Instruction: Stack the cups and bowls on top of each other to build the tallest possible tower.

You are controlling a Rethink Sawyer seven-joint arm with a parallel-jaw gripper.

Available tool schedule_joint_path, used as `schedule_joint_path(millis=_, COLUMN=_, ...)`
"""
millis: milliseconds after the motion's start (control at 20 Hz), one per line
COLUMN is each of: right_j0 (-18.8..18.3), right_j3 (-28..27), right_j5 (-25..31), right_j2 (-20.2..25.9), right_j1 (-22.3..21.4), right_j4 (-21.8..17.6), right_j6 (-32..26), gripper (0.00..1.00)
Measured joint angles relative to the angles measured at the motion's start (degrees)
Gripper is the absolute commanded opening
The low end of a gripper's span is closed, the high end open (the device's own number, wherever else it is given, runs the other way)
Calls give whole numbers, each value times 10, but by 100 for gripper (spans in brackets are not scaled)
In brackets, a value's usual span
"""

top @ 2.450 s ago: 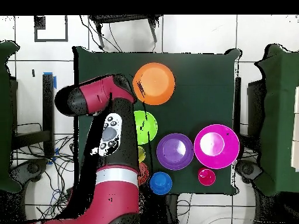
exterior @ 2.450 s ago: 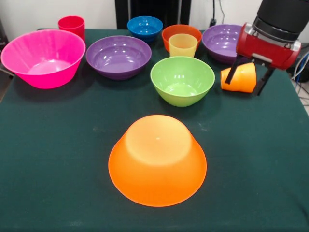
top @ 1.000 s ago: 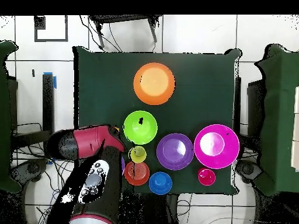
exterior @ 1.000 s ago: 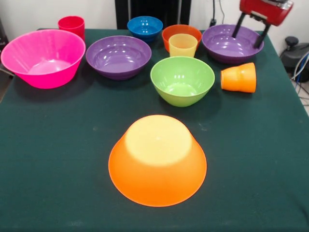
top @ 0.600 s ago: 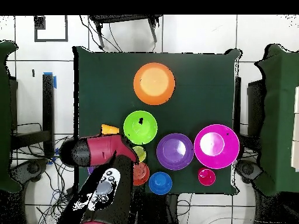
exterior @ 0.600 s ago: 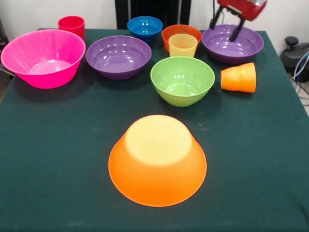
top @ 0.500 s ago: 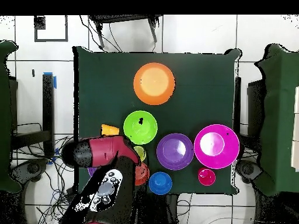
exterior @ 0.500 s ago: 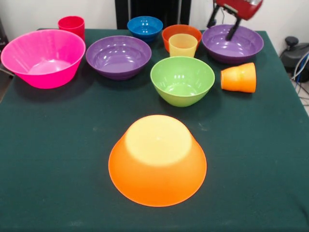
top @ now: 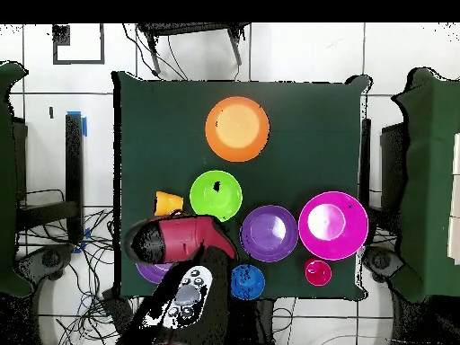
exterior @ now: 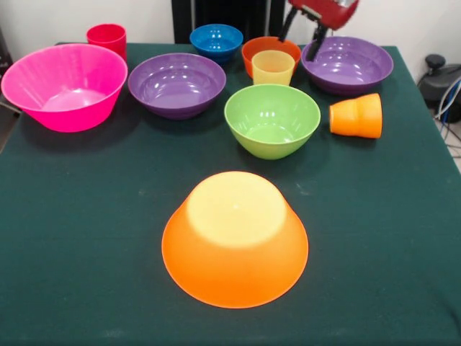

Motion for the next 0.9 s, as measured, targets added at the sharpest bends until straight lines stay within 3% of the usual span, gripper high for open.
schedule_joint_path(millis=450, right_j0=-33, right_j3=5, right_j5=-78, right_j2=0, right_j1=7, right_j4=-24, right_j6=0, gripper=100)
schedule_joint_path(millis=900, right_j0=-62, right_j3=5, right_j5=-94, right_j2=23, right_j1=15, right_j4=-31, right_j6=0, gripper=100)
